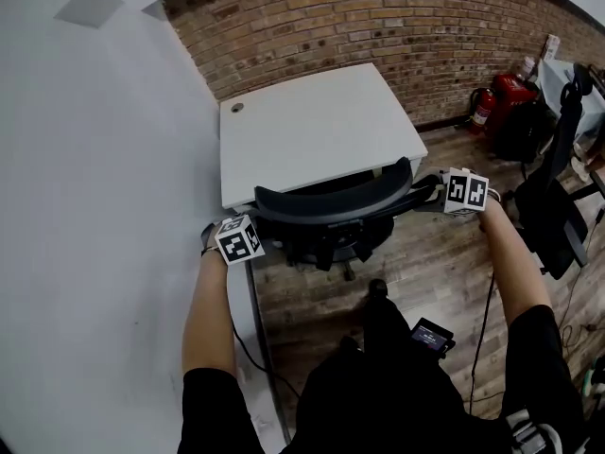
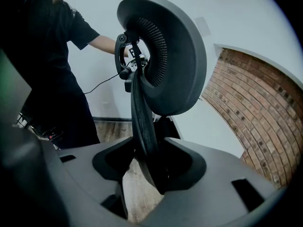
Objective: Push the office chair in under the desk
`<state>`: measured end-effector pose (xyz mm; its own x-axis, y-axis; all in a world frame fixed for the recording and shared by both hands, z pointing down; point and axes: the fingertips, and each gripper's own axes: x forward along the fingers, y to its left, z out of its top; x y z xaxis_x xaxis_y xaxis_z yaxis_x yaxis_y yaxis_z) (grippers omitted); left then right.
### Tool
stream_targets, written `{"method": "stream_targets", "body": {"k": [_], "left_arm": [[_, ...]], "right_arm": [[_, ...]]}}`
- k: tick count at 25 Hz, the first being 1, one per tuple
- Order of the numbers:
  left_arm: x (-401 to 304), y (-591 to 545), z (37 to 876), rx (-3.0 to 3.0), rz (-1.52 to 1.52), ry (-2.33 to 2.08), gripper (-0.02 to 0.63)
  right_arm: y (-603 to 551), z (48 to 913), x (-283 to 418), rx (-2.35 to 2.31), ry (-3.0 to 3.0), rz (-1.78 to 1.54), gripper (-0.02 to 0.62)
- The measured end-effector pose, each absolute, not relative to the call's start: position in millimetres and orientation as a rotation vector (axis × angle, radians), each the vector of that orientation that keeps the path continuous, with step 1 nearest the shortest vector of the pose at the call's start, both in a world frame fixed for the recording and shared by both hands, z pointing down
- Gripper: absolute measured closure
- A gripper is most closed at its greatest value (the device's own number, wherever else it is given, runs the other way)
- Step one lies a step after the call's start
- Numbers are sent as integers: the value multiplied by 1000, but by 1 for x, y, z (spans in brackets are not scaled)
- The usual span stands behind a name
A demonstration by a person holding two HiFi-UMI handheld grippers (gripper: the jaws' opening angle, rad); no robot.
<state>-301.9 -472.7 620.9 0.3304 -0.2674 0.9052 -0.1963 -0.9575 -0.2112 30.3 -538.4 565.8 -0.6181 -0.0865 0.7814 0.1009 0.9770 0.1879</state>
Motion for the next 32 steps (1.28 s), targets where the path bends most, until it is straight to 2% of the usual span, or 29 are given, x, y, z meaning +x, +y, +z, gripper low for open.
{"method": "stream_targets", "body": {"k": [32], "left_arm": [[-315,-516,625,-2530,-1717,463,463]], "right_arm": [[-574,581,-3,-111,-2205,-321,405]]}}
